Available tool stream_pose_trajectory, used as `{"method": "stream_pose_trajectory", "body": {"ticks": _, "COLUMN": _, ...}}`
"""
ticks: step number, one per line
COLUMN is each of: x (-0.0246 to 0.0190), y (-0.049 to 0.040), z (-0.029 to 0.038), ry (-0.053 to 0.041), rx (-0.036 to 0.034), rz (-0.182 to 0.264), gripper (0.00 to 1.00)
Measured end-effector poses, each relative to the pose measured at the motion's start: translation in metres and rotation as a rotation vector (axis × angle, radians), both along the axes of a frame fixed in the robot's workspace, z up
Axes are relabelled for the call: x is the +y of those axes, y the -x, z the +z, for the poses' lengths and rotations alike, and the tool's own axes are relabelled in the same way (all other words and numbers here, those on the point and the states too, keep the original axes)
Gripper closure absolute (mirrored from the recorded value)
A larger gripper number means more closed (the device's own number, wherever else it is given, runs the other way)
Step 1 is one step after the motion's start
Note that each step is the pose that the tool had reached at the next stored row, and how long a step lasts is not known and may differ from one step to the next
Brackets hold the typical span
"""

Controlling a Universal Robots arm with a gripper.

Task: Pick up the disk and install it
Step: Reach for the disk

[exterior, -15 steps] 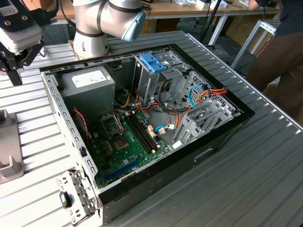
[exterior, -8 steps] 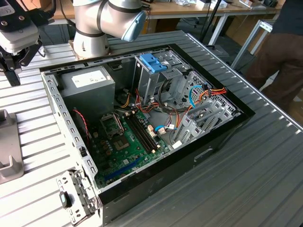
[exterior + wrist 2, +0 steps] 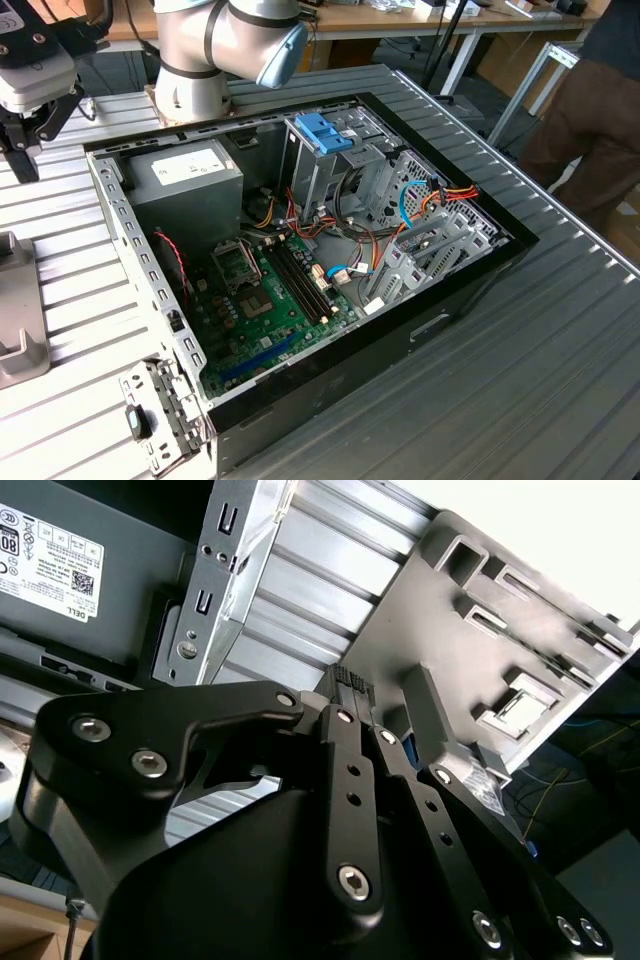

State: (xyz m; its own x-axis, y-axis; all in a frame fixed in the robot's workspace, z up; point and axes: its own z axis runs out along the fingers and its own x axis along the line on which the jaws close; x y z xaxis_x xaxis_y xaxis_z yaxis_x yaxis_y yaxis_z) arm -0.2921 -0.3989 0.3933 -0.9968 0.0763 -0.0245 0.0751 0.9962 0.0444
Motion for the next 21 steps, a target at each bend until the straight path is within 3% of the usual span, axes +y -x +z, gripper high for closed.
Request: {"method": "stream_pose_trajectory", "body": {"ticks": 21, "x": 0.0000, "y": 0.0095, "z": 0.0000, "ry": 0.0000, "rx": 0.0000, "rz": 0.000, "gripper": 0.90}}
